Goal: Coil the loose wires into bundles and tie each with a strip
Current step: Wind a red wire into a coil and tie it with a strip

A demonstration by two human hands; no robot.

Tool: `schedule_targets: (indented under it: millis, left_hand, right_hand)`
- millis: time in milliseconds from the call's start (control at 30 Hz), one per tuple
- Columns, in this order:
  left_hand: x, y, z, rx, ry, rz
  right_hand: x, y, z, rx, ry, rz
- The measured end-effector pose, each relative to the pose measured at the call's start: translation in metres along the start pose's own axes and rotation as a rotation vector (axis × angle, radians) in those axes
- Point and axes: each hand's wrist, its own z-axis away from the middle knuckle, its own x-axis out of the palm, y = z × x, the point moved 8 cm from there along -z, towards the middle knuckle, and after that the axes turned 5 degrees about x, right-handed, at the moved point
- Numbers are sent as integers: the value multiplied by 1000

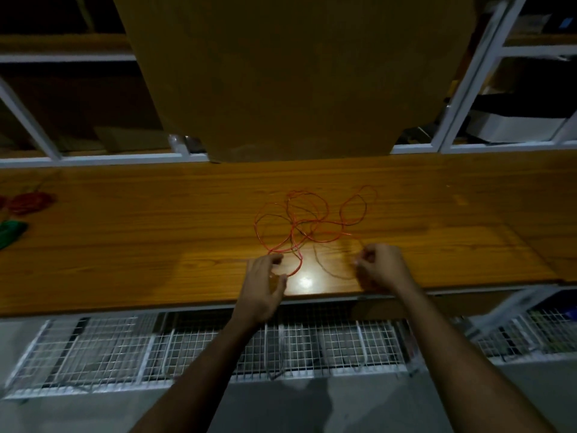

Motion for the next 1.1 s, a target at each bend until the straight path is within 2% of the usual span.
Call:
schedule_targets:
  millis: [100,233,333,500,600,667,733,833,867,933,1000,1100]
  left_hand:
    - [22,22,2,-127,-183,311]
    - [40,43,20,-302,-355,778]
    - [19,41,33,-320,-314,894]
    - [-43,-12,49,-352,-128,849]
    - [-78,-30,50,-384,-54,826]
    - [-98,-33,46,-402,-25,826]
    - [-116,-32,41,-393,-28,827]
    - [-138,-32,34,-385,-43,852]
    - [-145,-31,31,-389,-39,863]
    - [-157,-28,27,-405,-29,932]
    - [-168,-24,23,-432,-26,1096]
    - [-184,-15,25,-424,-50,1368]
  right_hand:
    - [16,-57,19,-64,-204,-441]
    - [20,-109,25,38,-294,-869]
    - [14,-116,12,198,-200,-1070]
    - [11,-98,-6,440,82,-1241]
    - [20,-117,11,431,150,-1159]
    - [14,-143,33,290,276,-832]
    - [10,-188,61,-29,360,-403]
    - [39,-259,104,-549,252,161]
    - [49,-270,111,-651,178,195]
    - [56,-282,116,-710,51,24]
    - [48,-290,110,-652,46,-186]
    - [25,-290,91,-455,72,-463]
